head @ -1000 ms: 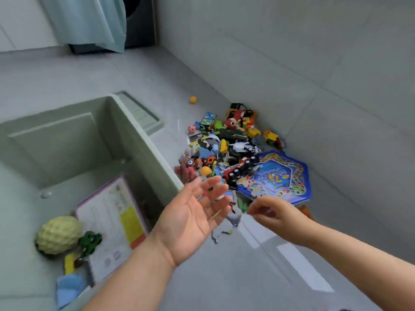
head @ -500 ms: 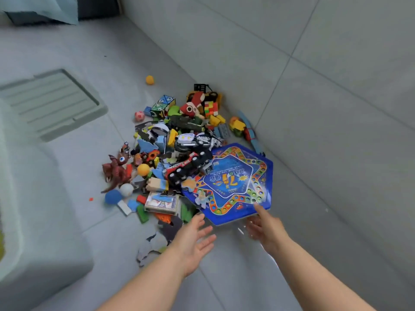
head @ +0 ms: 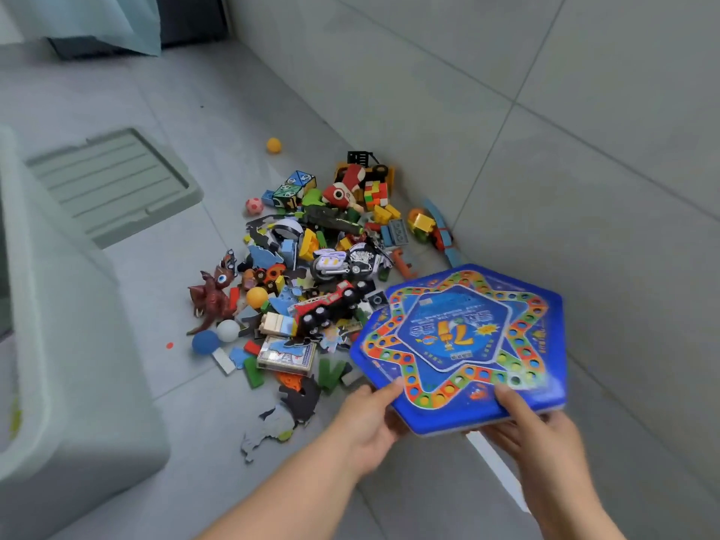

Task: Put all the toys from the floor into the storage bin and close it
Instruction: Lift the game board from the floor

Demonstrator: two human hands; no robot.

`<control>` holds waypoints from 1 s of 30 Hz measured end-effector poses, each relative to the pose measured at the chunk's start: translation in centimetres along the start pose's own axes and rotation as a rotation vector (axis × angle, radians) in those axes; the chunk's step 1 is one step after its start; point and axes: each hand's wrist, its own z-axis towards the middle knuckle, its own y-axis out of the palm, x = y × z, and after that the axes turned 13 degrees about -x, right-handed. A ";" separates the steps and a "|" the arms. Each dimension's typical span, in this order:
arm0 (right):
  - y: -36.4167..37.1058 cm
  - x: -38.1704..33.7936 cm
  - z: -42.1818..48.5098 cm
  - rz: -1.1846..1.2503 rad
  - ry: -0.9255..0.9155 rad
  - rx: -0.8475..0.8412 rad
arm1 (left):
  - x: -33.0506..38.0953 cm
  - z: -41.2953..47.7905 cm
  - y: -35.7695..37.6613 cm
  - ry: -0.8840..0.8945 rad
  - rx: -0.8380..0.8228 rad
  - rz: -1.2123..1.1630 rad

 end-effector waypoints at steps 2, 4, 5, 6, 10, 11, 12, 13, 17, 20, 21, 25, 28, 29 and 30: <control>-1.0 -2.4 -3.5 0.012 -0.065 0.030 | -0.5 -1.8 1.5 -0.061 -0.093 0.069; -1.3 -4.6 -6.4 0.012 -0.108 0.024 | -0.4 -4.4 3.2 -0.063 -0.169 0.145; -1.1 -5.4 -7.7 -0.003 -0.118 0.008 | 0.1 -6.0 4.0 -0.041 -0.196 0.171; -0.5 -6.3 -8.8 -0.009 -0.122 -0.011 | 0.8 -7.7 4.6 -0.005 -0.212 0.182; 4.6 -8.3 -11.4 -0.093 -0.089 -0.209 | 5.7 -15.6 4.0 0.241 -0.173 0.171; 6.5 -8.8 -11.4 -0.070 -0.082 -0.269 | 7.2 -17.9 3.2 0.322 -0.148 0.176; 9.0 -9.2 -11.6 -0.065 -0.069 -0.376 | 8.7 -20.4 2.2 0.399 -0.125 0.189; 11.9 -9.6 -12.0 -0.078 -0.052 -0.484 | 10.0 -22.9 0.9 0.478 -0.088 0.202; 22.7 -8.9 -12.9 -0.088 -0.098 -0.719 | 14.8 -32.1 -5.2 0.764 0.065 0.194; 31.3 -8.0 -14.6 -0.120 -0.007 -0.928 | 17.7 -37.2 -10.8 0.867 0.229 0.121; 33.3 -7.3 -14.5 -0.145 0.013 -0.961 | 18.5 -38.0 -12.7 0.848 0.286 0.087; 39.8 -3.3 -14.5 -0.399 0.125 -0.968 | 20.9 -38.2 -19.6 0.688 0.466 -0.066; 41.7 0.2 -14.8 -0.586 0.226 -1.048 | 21.6 -36.2 -22.5 0.602 0.616 -0.111; 41.9 1.0 -14.9 -0.650 0.242 -1.062 | 21.7 -35.4 -23.1 0.577 0.655 -0.093; 41.9 1.4 -15.4 -0.711 0.240 -1.087 | 21.8 -34.5 -23.6 0.560 0.678 -0.072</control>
